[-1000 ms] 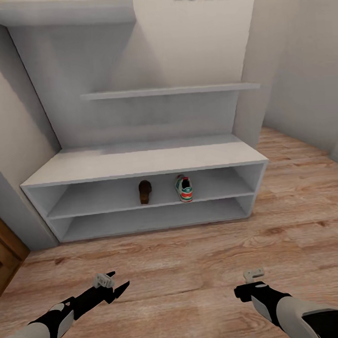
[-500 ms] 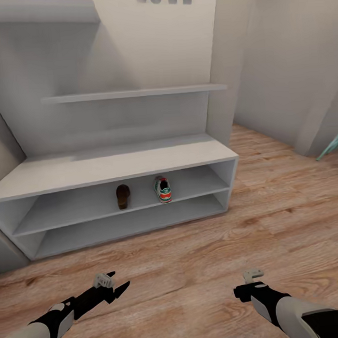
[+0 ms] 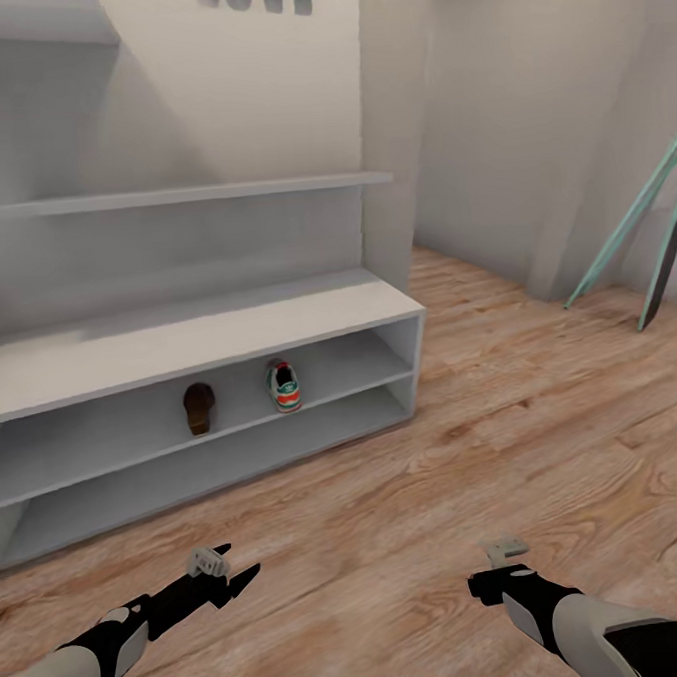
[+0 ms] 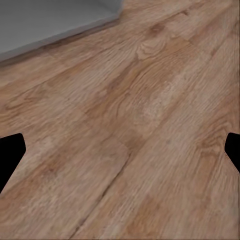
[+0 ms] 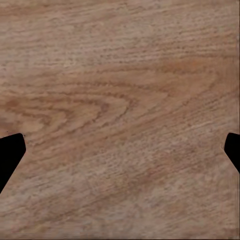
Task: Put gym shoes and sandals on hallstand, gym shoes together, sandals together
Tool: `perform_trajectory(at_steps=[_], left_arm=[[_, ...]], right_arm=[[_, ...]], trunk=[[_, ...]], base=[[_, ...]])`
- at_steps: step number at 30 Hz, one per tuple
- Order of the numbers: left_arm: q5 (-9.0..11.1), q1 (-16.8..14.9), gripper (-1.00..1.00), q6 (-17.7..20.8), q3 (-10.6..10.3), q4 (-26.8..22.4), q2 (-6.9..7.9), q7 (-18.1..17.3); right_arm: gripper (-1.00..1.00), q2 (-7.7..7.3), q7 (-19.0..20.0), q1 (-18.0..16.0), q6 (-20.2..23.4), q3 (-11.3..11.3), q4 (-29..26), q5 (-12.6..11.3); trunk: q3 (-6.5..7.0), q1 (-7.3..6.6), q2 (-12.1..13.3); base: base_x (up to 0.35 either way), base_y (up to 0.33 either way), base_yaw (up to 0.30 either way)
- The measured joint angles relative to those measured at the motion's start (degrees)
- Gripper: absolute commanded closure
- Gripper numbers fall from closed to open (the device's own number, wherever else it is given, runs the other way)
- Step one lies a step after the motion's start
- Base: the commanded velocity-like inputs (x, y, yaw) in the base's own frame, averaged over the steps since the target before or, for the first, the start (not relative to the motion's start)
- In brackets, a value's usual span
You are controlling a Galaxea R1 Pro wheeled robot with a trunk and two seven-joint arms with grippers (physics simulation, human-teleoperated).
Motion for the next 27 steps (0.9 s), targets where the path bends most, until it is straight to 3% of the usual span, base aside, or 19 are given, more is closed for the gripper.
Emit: perform_trajectory(at_steps=[27], left_arm=[[0.00,0.00,-1.00,0.00,0.00,0.07,0.00,0.08]], right_arm=[[-1.00,0.00,0.01,0.08,0.00,-0.07,0.02,0.00]], trunk=[[0.69,0.00,0.00]], base=[[0.000,0.000,-0.300]])
